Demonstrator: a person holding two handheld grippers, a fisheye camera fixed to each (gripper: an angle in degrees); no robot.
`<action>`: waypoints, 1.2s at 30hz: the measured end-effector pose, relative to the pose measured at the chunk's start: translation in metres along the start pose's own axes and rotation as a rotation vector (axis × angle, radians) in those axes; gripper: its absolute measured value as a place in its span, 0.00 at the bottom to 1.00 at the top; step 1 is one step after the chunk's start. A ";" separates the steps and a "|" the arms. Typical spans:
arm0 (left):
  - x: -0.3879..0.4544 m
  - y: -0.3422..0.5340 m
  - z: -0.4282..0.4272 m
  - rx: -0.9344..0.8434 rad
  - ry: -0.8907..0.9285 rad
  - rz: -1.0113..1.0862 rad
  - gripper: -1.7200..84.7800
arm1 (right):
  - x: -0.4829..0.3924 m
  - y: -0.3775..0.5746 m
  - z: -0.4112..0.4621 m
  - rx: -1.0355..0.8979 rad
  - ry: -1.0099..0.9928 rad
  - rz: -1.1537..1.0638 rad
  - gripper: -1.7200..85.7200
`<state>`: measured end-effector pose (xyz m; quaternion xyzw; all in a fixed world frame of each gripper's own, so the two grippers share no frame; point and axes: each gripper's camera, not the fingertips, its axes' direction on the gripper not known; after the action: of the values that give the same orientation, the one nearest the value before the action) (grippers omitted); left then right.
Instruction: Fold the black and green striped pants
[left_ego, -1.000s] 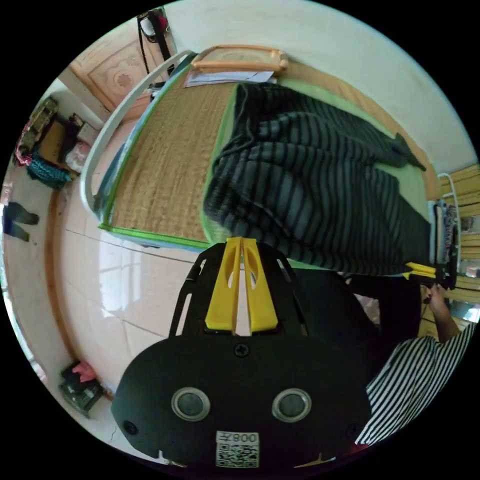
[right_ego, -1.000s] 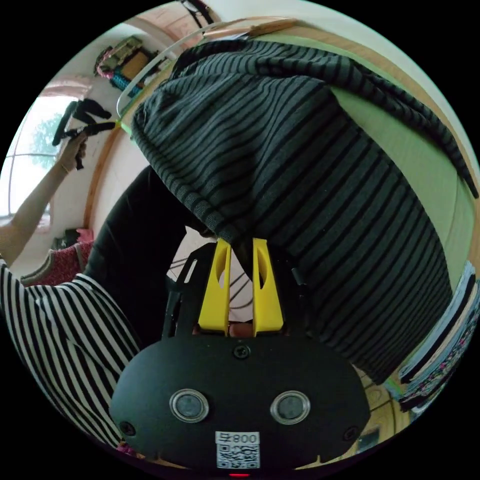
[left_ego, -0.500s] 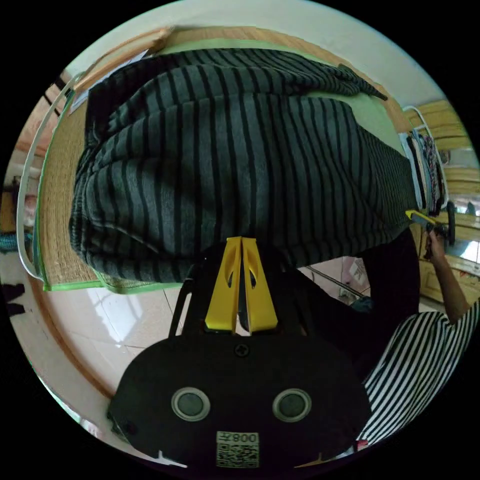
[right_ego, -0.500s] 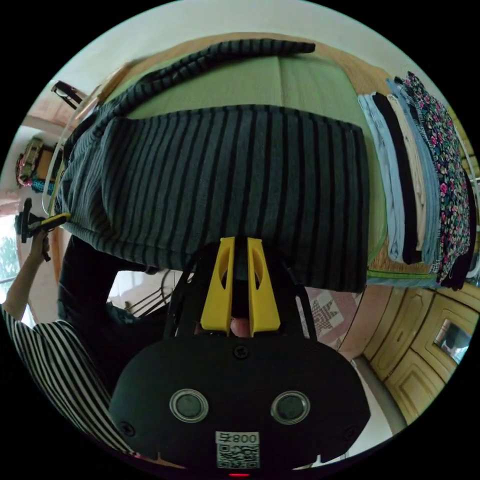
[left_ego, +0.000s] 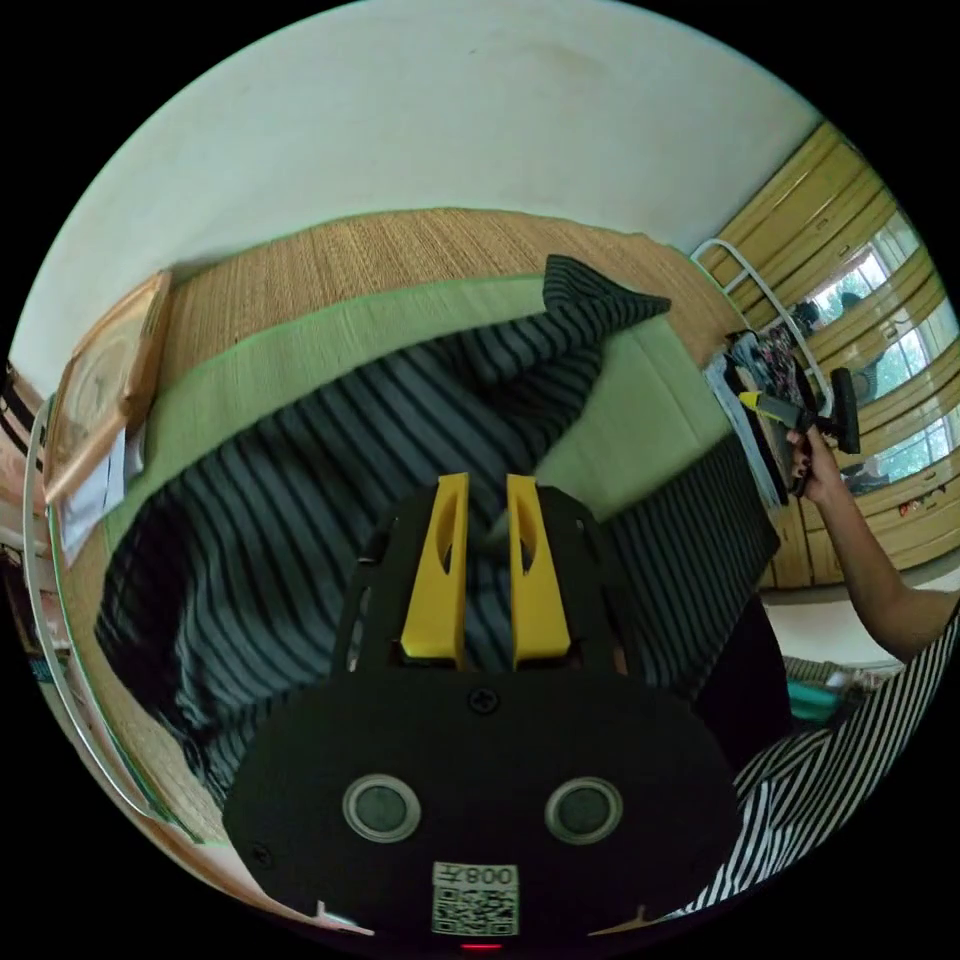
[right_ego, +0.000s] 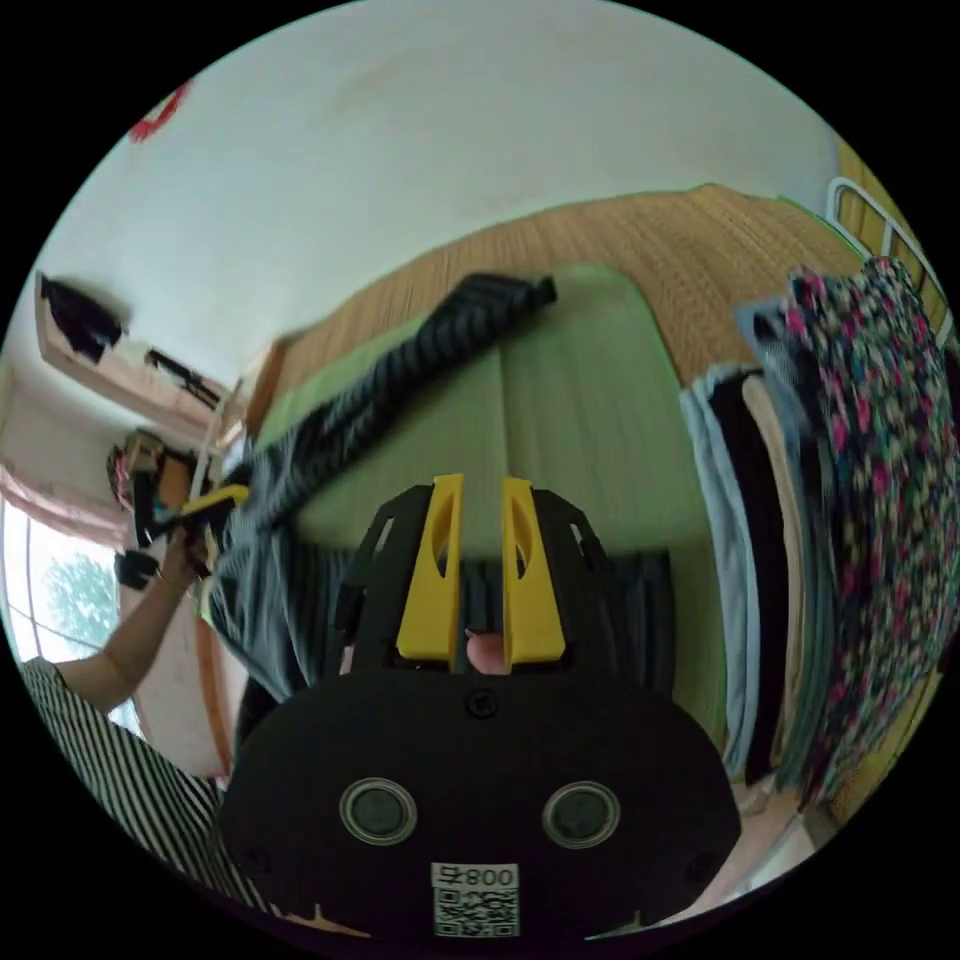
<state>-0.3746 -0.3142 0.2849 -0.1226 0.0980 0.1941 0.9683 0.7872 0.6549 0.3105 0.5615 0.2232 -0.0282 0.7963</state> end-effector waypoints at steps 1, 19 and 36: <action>-0.004 -0.020 0.012 -0.008 -0.012 -0.023 0.10 | 0.015 -0.023 0.000 0.041 -0.034 0.062 0.13; -0.001 -0.076 0.070 -0.028 -0.179 0.037 0.03 | 0.113 -0.093 -0.028 0.094 -0.454 0.156 0.06; -0.021 -0.108 0.049 0.130 -0.018 -0.078 0.03 | 0.131 -0.121 -0.105 0.188 -0.266 0.275 0.06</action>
<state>-0.3433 -0.4044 0.3575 -0.0614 0.0970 0.1507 0.9819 0.8352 0.7324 0.1245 0.6499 0.0338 -0.0137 0.7592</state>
